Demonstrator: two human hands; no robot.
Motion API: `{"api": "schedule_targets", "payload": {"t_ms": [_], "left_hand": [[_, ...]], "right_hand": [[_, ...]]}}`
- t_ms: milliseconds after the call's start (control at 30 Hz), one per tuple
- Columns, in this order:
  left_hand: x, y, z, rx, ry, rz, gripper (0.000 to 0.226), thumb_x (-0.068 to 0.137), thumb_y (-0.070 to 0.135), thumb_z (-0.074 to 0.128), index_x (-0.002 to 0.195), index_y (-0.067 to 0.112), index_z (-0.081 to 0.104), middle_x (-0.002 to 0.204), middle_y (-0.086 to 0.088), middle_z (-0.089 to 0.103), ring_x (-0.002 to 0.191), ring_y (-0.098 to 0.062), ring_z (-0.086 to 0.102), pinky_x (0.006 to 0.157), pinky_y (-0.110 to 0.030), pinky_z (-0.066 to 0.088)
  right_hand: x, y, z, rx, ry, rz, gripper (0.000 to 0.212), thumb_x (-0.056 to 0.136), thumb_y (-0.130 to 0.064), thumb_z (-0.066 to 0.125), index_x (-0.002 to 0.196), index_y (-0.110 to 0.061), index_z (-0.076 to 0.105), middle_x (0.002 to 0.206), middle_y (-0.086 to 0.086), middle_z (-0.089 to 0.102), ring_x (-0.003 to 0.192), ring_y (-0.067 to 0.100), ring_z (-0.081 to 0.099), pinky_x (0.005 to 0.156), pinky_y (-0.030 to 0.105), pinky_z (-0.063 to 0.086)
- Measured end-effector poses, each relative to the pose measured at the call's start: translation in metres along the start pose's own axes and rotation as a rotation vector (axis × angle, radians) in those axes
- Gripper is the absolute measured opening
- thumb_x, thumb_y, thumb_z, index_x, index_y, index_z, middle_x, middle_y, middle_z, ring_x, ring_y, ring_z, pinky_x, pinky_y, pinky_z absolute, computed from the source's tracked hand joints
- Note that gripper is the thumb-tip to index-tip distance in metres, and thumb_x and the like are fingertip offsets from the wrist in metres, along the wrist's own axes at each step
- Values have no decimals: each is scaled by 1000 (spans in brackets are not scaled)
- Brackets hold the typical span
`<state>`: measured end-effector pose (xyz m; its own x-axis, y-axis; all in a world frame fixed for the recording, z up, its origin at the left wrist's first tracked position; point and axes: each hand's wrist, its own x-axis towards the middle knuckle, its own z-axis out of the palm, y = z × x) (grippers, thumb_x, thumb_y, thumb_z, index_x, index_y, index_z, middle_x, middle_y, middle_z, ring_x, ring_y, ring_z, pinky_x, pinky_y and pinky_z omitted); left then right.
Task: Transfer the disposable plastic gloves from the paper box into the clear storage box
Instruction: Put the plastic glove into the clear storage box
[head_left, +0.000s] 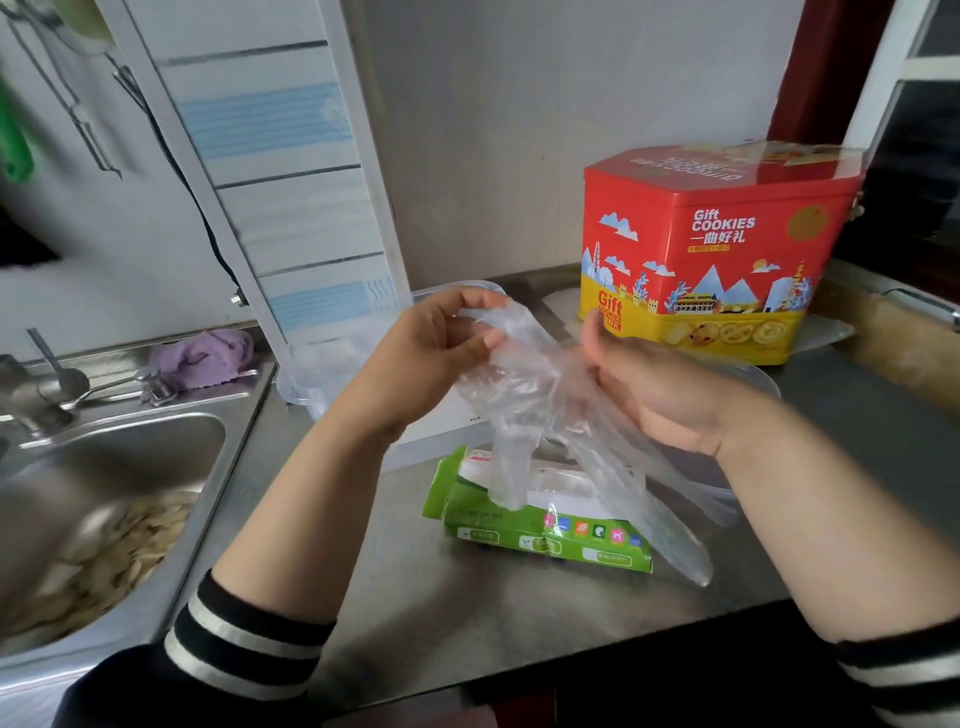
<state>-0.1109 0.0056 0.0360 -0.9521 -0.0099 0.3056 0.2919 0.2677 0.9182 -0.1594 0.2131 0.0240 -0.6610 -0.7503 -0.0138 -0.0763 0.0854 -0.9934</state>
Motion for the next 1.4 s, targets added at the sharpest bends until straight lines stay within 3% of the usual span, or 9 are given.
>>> {"api": "schedule_targets", "payload": {"t_ms": [167,300,467,600,833,933,1033,1233,1400], "left_hand": [[-3,7,-9,-78,74,-99,21,103,26,42,104,17,60,86,-11,70,68,-17,61,65,-29,50],[-6,13,-10,70,-10,-146,64,74,85,43,115,36,54,108,-7,68,79,-11,63,70,-25,51],[-10,16,4,406,-56,-47,87,68,33,83,141,35,35,85,4,67,56,-7,58,52,-21,49],[-16,17,-18,285,-94,-129,76,78,13,77,140,36,39,83,2,72,43,-15,47,38,-24,39],[-12,19,-43,132,-203,2,58,78,56,70,114,19,44,117,-8,69,114,-21,63,91,-32,52],[-1,23,-33,169,-277,44,9,88,23,66,92,24,57,114,-17,65,106,-24,61,90,-34,50],[11,26,-27,349,-323,24,21,91,6,63,86,25,70,108,5,71,86,-16,63,74,-25,52],[30,30,-34,407,-207,22,36,89,-9,55,106,18,72,104,8,72,67,-5,57,60,-21,46],[39,31,-70,574,222,-25,37,94,-3,47,115,18,69,65,14,61,43,2,48,48,-6,36]], "right_hand": [[1,0,6,-241,165,-52,19,85,-32,64,79,-14,68,63,-2,61,63,6,56,72,22,41],[6,5,11,-239,365,-78,39,83,-33,71,83,5,60,60,2,46,57,12,42,60,28,34],[5,3,22,-109,382,-86,74,67,-59,66,91,10,56,63,8,42,56,17,38,51,25,29],[-1,-4,10,-86,555,-157,31,87,-37,63,72,-11,65,41,-6,32,34,5,27,37,16,25],[5,-5,8,-113,582,-192,30,96,-32,56,76,-11,66,36,-11,31,31,5,30,38,16,29],[12,-5,14,-36,607,-146,30,94,-35,58,75,-14,67,44,-9,34,38,4,33,39,14,32],[16,-6,12,-17,598,-105,42,85,-55,56,84,-15,67,74,7,58,65,13,55,63,19,46],[12,-3,4,-152,174,107,47,65,-40,77,106,-26,58,107,-8,67,100,9,63,81,26,49],[26,5,-14,-58,559,11,32,87,-20,70,114,-15,55,84,-2,60,53,8,44,44,20,36]]}}
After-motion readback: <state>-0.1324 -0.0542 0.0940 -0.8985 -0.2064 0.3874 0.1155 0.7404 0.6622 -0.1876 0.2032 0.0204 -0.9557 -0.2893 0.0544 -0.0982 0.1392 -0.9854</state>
